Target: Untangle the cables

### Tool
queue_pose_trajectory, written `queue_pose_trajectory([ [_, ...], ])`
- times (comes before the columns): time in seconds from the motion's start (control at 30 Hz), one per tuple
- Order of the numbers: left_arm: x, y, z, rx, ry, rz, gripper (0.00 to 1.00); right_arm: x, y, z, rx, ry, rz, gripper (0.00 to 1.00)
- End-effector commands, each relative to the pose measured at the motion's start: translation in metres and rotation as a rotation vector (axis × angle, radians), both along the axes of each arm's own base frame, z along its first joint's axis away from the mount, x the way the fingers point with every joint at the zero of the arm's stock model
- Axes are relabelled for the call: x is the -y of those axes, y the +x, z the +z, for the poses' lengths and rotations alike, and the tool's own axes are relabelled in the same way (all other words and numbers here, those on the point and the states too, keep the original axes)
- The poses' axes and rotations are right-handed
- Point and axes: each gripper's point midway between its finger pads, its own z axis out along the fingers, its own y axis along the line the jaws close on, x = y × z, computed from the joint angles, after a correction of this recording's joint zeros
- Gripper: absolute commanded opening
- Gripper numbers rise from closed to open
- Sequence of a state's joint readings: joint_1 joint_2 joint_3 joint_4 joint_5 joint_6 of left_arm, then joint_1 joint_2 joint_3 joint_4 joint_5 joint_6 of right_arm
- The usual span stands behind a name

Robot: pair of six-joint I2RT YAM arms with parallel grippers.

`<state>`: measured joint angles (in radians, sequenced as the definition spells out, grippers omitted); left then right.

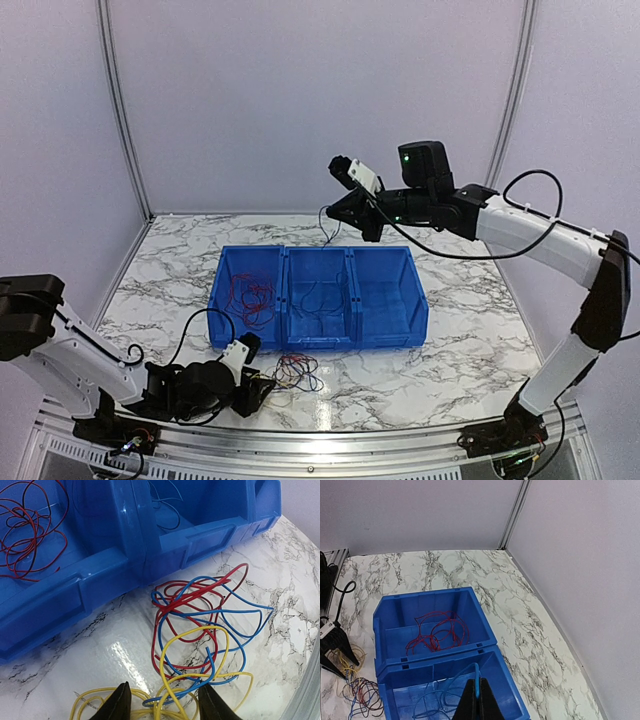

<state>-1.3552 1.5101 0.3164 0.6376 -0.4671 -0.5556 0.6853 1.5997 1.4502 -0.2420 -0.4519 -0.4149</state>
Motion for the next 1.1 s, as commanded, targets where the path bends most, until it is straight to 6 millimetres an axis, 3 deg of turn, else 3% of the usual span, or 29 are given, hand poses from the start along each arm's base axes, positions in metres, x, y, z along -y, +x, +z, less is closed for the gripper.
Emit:
queue_pose_trajectory([
  [0.0,-0.007,0.0,0.0,0.004,0.008,0.017,0.48,-0.011,-0.001,-0.015,-0.001,0.001,0.032,0.0],
  [0.2,-0.006,0.0,0.003,0.002,-0.009,0.02,0.48,-0.027,0.006,-0.091,-0.12,-0.171,0.026,0.0],
  [0.3,-0.007,0.0,0.006,0.005,-0.02,0.03,0.48,-0.029,0.01,-0.118,-0.149,-0.234,0.005,0.0],
  [0.4,-0.007,0.0,0.011,0.008,-0.034,0.03,0.48,-0.028,0.015,-0.133,-0.164,-0.284,-0.02,0.02],
  [0.47,-0.006,0.0,0.017,0.012,-0.051,0.028,0.48,-0.027,0.019,-0.134,-0.17,-0.307,-0.038,0.18],
  [0.57,-0.006,0.0,0.028,0.021,-0.085,0.025,0.49,-0.022,0.021,-0.12,-0.149,-0.3,-0.067,0.37],
  [0.7,-0.006,-0.001,0.05,0.054,-0.139,0.007,0.55,-0.013,0.014,-0.082,-0.092,-0.246,-0.085,0.5],
  [0.87,-0.013,0.001,0.079,0.123,-0.174,-0.002,0.6,-0.001,-0.001,-0.056,-0.04,-0.202,-0.076,0.54],
  [0.97,-0.02,0.004,0.089,0.143,-0.182,0.016,0.6,0.0,-0.031,-0.06,-0.05,-0.161,0.029,0.47],
  [1.07,-0.029,0.008,0.093,0.147,-0.184,0.061,0.63,-0.005,-0.075,-0.083,-0.076,-0.164,0.202,0.42],
])
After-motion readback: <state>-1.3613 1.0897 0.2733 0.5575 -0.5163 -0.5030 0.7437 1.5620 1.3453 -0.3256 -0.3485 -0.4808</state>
